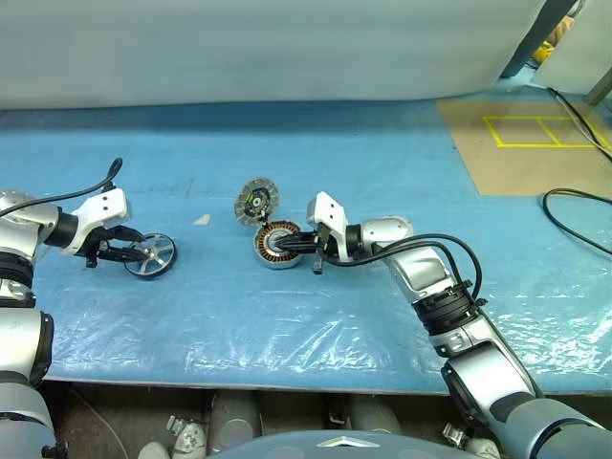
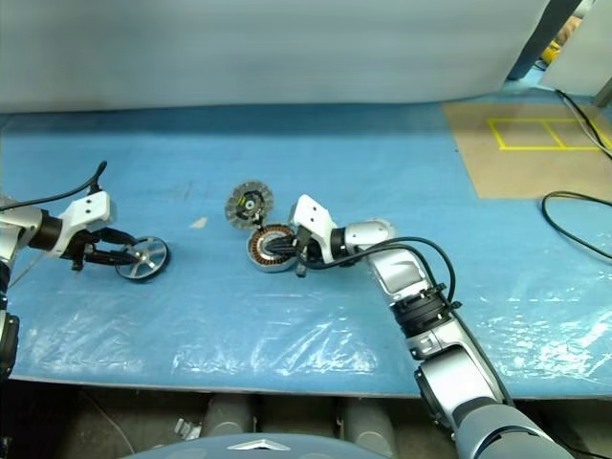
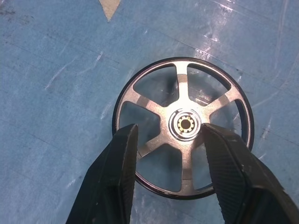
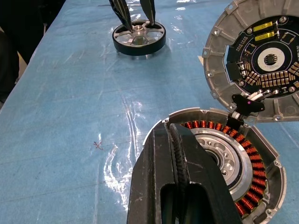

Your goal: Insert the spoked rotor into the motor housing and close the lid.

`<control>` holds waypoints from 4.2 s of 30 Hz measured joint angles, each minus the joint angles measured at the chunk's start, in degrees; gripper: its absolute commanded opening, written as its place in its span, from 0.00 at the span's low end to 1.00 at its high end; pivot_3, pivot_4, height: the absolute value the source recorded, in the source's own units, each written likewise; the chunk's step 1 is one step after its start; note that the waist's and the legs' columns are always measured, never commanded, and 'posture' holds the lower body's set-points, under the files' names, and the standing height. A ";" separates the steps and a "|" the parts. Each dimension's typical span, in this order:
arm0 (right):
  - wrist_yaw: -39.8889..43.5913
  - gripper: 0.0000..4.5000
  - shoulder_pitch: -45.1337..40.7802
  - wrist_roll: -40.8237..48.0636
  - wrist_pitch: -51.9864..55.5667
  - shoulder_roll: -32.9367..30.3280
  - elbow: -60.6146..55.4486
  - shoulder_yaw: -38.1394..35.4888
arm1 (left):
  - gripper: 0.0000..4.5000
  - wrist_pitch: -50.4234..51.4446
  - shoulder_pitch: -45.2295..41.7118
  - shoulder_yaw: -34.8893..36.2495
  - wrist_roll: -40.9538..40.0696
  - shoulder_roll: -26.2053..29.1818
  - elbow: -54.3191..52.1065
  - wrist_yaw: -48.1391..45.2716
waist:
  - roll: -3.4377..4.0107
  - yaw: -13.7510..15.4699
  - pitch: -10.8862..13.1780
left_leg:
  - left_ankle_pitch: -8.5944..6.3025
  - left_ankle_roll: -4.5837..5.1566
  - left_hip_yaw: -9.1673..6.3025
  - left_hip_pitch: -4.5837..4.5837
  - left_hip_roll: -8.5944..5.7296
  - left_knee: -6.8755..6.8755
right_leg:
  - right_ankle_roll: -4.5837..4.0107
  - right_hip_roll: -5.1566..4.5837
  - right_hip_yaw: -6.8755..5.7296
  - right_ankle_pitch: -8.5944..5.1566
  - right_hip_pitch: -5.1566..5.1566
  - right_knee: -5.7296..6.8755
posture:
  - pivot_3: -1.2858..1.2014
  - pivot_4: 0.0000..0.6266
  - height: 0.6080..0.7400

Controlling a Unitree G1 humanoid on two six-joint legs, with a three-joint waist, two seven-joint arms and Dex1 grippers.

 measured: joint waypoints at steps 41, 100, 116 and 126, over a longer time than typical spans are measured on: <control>-1.00 0.00 -1.19 2.15 -3.08 -1.03 0.42 -2.00 | 0.28 5.84 7.01 5.28 -11.10 -0.41 -13.14 -5.71 | -0.04 0.86 0.03 | 0.00 0.00 0.01 0.01 0.00 0.00 | 0.00 0.00 0.00 0.00 0.00 0.03 | 0.52 0.24 1.00; 1.01 0.00 8.11 4.16 -11.99 -13.32 -1.76 -6.28 | 0.28 27.48 10.53 -1.60 -18.21 -22.01 -44.86 13.22 | -0.05 0.70 0.05 | 0.01 0.03 -0.03 -0.35 -0.04 0.21 | 0.03 0.03 0.03 0.02 -0.02 0.06 | 0.52 0.24 1.00; 0.62 0.00 8.09 4.11 -12.00 -13.34 -0.96 -6.27 | 0.28 32.77 9.51 -3.04 -16.90 -20.45 -47.39 13.45 | -0.04 0.71 0.05 | 0.01 0.03 -0.03 -0.35 -0.05 0.21 | 0.02 0.02 0.03 0.02 -0.01 0.05 | 0.52 0.24 1.00; 0.58 0.00 7.87 4.11 -12.00 -13.32 -0.94 -6.27 | 0.28 33.20 9.46 -3.27 -16.54 -20.45 -47.52 13.80 | -0.04 0.72 0.05 | 0.01 0.03 -0.03 -0.35 -0.05 0.21 | 0.02 0.02 0.03 0.02 -0.01 0.05 | 0.52 0.24 1.00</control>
